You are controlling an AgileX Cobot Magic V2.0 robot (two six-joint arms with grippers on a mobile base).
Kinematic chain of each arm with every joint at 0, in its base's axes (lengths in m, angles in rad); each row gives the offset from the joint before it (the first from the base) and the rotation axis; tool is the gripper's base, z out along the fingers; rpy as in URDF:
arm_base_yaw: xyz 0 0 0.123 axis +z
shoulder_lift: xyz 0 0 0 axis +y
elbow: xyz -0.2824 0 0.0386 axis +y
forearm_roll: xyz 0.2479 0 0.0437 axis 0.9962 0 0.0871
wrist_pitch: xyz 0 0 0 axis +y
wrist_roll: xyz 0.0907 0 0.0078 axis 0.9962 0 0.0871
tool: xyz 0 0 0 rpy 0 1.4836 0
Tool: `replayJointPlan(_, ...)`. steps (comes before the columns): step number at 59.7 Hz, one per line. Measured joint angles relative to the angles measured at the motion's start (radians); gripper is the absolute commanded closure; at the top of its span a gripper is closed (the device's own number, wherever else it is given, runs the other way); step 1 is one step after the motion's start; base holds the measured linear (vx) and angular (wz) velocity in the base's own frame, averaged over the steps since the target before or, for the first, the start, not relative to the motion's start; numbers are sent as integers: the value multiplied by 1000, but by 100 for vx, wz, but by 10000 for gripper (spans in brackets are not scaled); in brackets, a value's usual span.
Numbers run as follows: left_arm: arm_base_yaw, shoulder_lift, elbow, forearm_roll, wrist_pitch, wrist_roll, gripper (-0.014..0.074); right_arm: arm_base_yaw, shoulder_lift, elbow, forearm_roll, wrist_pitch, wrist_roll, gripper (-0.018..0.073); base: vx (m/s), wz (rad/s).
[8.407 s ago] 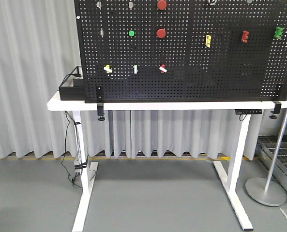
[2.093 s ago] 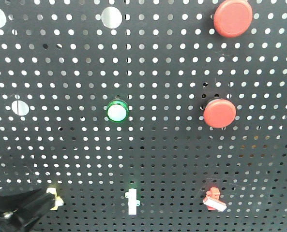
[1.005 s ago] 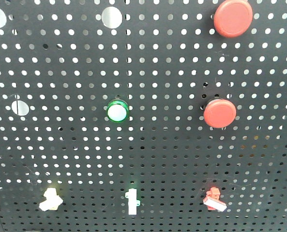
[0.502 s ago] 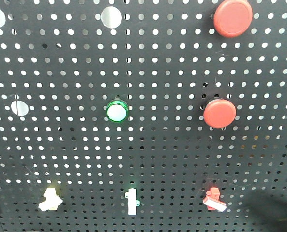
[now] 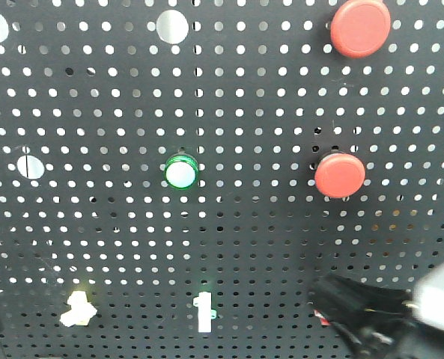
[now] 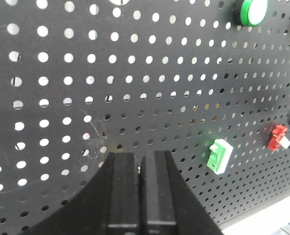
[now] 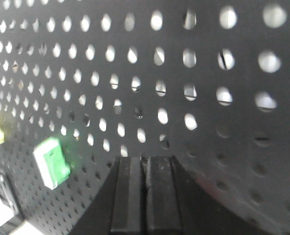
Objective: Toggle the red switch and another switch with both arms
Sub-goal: 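Move the right gripper to the red toggle switch on the lower row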
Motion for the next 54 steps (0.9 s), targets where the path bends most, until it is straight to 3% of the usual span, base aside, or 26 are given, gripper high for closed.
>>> replayJointPlan(9,0,0,0,0,4,0,596,9,40,0,-14,6,65,566,0,0)
replayJointPlan(17,0,0,0,0,4,0,596,45,43,0,-85,50,140,566,0,0)
replayJointPlan(28,0,0,0,1,4,0,596,108,43,0,-135,324,206,566,0,0)
replayJointPlan(33,0,0,0,1,4,3,596,111,43,0,-135,383,209,566,0,0)
replayJointPlan(54,0,0,0,1,5,4,596,111,-90,0,-172,145,205,566,0,0)
